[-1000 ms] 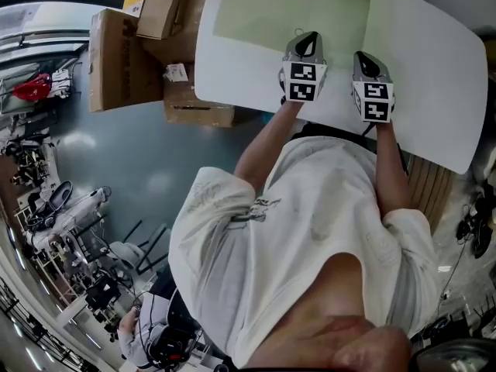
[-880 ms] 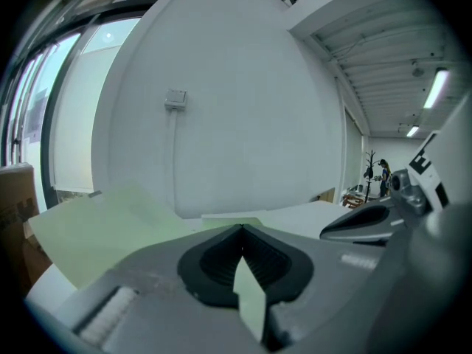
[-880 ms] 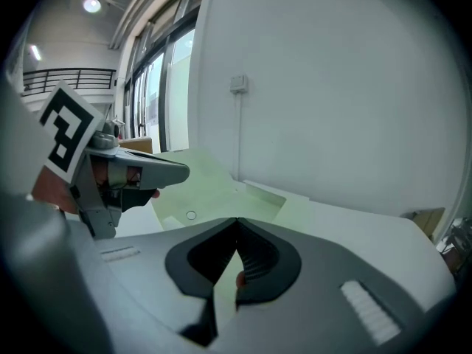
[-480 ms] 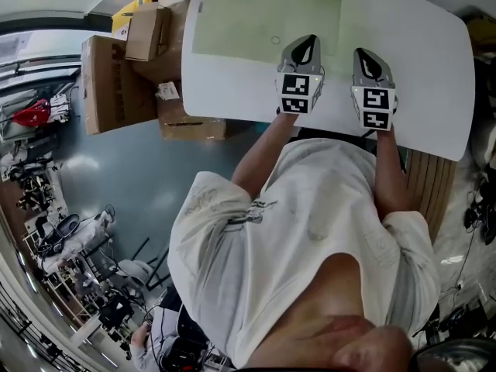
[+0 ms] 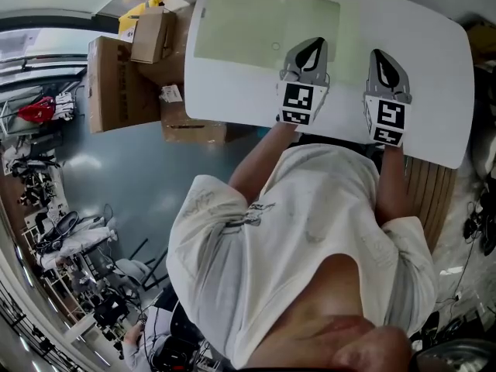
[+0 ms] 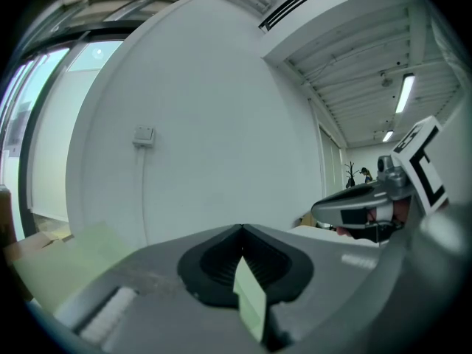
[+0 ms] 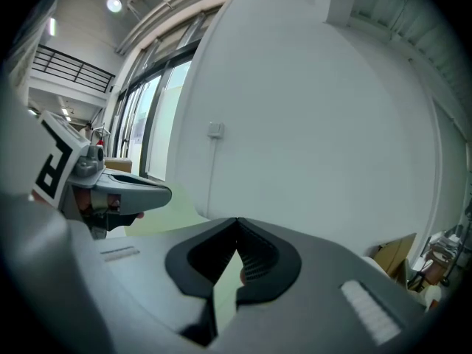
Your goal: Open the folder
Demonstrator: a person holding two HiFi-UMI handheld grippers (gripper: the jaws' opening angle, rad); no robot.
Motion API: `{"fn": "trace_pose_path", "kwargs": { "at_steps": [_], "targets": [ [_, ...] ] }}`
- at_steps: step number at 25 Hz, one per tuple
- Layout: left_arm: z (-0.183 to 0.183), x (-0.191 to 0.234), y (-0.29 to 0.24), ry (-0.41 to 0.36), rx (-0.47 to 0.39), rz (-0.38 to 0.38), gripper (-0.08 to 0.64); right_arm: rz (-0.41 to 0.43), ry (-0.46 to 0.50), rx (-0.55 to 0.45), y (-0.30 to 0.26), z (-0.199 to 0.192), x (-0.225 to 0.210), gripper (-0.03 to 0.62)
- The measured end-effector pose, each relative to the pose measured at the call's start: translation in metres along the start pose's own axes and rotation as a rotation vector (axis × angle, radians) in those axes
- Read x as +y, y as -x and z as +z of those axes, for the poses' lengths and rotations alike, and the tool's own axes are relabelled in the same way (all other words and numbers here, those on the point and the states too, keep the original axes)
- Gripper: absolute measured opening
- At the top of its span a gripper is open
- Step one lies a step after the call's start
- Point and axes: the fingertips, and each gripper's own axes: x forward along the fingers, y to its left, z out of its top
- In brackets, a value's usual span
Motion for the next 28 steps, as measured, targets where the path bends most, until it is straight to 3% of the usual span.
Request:
{"fn": "trace_pose_path", "kwargs": {
  "at_steps": [8, 11, 17, 22, 28],
  "targets": [
    [0.066, 0.008, 0.022, -0.017, -0.140, 0.048, 0.000, -0.092, -0.022, -0.153, 0.019, 0.051, -0.023, 0.002],
    [0.093, 0.013, 0.032, -0.043, -0.205, 0.063, 0.000, -0.103, -0.025, -0.214, 0.027, 0.073, -0.025, 0.002],
    [0.142, 0.024, 0.057, -0.021, -0.365, 0.142, 0.000, -0.113, -0.009, -0.359, 0.046, 0.116, -0.024, 0.002],
    [0.162, 0.018, 0.067, -0.116, -0.412, 0.149, 0.000, -0.140, 0.004, -0.443, 0.062, 0.140, -0.027, 0.002],
    [0.173, 0.013, 0.075, -0.146, -0.451, 0.145, 0.000, -0.135, 0.025, -0.456, 0.066, 0.146, -0.023, 0.002]
  ]
}}
